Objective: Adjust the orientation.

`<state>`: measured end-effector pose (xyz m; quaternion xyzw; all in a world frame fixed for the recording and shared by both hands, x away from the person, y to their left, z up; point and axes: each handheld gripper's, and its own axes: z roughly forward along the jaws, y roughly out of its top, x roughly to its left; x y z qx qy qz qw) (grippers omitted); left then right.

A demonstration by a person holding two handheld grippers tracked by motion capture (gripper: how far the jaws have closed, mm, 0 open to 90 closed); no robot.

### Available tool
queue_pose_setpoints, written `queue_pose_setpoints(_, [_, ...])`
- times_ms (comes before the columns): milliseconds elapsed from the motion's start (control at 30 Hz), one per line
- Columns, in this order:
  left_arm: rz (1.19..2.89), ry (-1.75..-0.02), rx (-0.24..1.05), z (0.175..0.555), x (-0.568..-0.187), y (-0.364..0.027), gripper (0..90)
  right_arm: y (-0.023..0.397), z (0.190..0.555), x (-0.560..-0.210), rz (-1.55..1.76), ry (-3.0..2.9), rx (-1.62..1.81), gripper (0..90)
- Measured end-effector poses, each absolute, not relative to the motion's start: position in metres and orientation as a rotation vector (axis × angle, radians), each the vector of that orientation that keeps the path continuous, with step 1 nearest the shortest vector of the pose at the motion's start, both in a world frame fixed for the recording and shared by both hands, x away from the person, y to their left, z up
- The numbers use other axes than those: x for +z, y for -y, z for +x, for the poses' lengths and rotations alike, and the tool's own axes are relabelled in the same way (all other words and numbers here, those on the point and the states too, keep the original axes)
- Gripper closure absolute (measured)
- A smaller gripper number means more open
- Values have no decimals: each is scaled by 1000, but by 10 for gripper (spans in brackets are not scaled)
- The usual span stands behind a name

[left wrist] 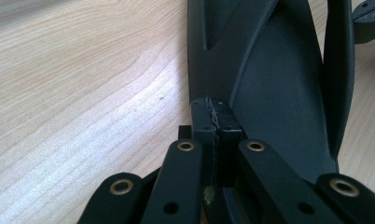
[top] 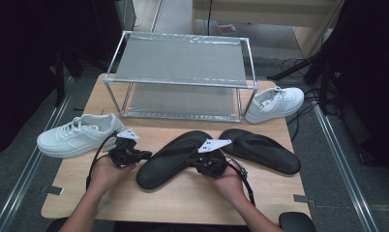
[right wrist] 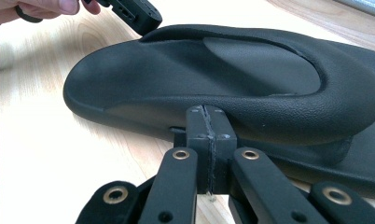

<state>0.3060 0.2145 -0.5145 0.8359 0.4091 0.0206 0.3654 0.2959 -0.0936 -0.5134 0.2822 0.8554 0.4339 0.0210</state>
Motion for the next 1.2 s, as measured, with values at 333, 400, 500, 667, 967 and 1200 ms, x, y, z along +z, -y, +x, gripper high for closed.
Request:
queue_pose_setpoints(333, [2162,-1038,24,302,-514,-214,900,94,298,-513,888,-2655,1338,900])
queue_pose_setpoints(400, [2169,-1029,17,299,-514,-213,900,95,299,-513,890,-2652,1340,900])
queue_pose_setpoints(500, [2184,-1014,32,296,-513,-211,900,95,299,-513,899,-2653,1333,900])
queue_pose_setpoints(667, [2180,-1008,-9,295,-514,-209,900,98,302,-512,910,-2655,1333,900])
queue_pose_setpoints(967, [2186,-981,-65,287,-515,-196,900,104,307,-511,978,-2616,1334,900])
queue_pose_setpoints(1200, [2174,-998,-87,282,-515,-193,900,102,312,-511,990,-2602,1322,900])
